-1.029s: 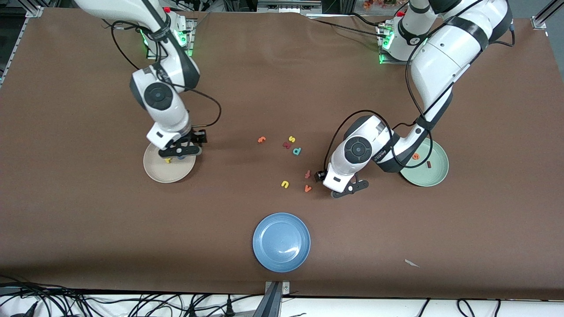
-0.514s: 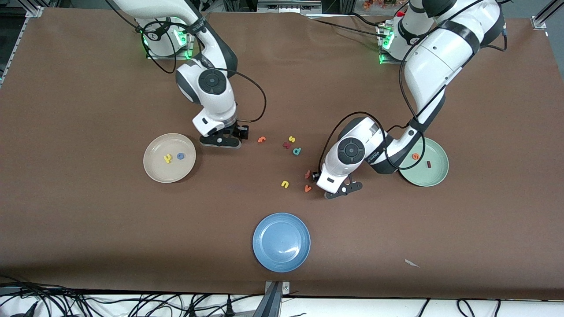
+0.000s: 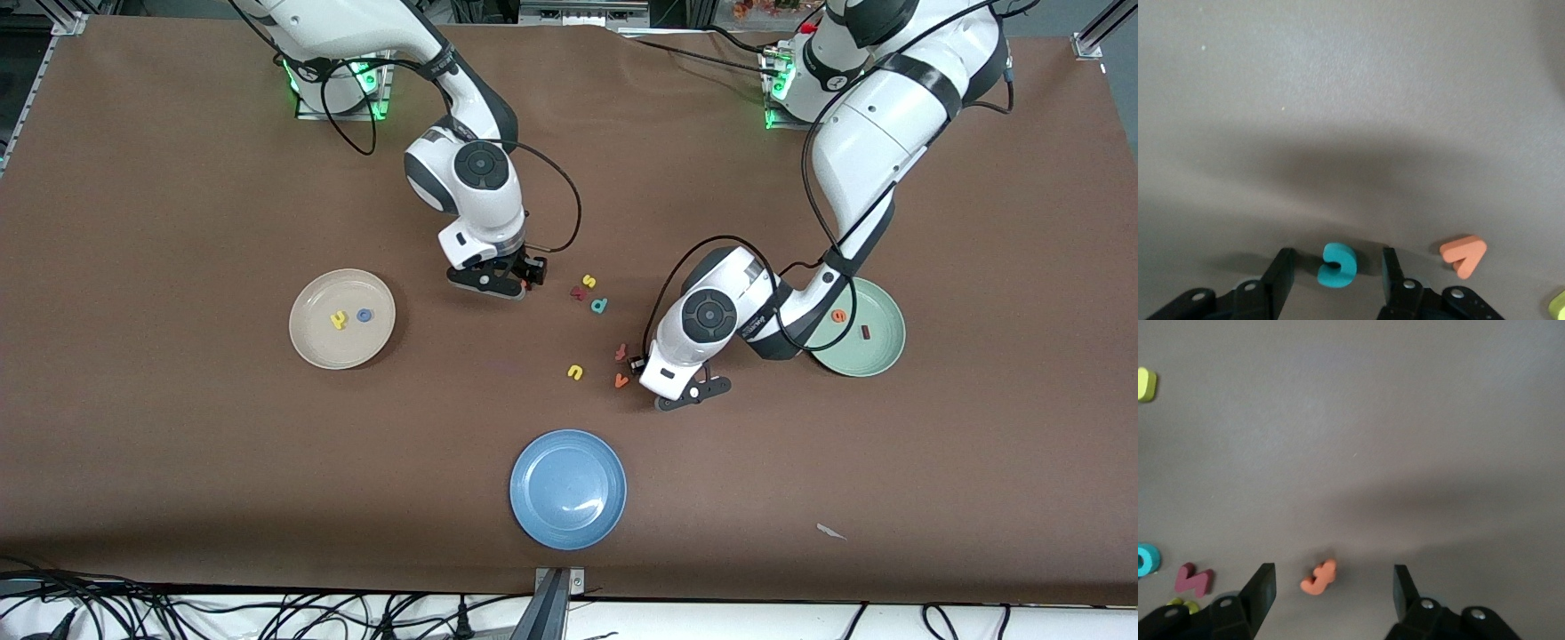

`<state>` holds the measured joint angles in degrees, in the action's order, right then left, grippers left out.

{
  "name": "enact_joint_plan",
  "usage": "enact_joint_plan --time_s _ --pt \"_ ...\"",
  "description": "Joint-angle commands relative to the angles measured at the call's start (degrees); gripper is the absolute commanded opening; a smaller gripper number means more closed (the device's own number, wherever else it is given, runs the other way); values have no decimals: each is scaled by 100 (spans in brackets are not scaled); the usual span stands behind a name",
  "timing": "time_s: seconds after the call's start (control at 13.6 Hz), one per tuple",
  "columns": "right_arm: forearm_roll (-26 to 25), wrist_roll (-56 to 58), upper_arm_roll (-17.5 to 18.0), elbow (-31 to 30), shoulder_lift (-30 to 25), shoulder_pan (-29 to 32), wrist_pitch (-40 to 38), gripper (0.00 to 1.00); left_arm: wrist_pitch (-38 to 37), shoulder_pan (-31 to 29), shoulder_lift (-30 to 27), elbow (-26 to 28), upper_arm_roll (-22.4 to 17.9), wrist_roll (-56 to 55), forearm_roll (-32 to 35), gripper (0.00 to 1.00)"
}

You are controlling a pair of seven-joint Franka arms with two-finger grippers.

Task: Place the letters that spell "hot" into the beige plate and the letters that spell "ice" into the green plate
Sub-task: 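Grasp the orange letter with the right gripper while the left grasps teal, then drop the teal letter in the green plate while the right gripper carries orange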

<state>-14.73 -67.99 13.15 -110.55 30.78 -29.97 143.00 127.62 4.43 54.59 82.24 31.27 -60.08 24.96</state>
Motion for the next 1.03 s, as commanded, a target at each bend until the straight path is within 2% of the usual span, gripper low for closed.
enact_joint_plan --time_s 0.0,0.22,0.37,0.51,0.81,0.96 --pt "-57 -372 -41 148 270 -246 141 80 -35 120 184 -305 -69 137 -18 48" --pt "-57 -390 -58 148 375 -360 289 79 -44 120 184 -296 -69 111 -35 36" --pt "-65 -390 -93 148 463 -448 343 77 -44 120 184 -296 -69 102 8 33" --pt "-126 -390 -120 130 490 -457 343 74 -44 120 184 -287 -69 102 8 23" --pt "-328 -373 -251 104 490 -457 334 73 -131 67 105 -287 -60 111 -27 0" --pt "-373 -347 -269 113 490 -457 334 73 -507 6 -35 -278 -51 146 -27 0"
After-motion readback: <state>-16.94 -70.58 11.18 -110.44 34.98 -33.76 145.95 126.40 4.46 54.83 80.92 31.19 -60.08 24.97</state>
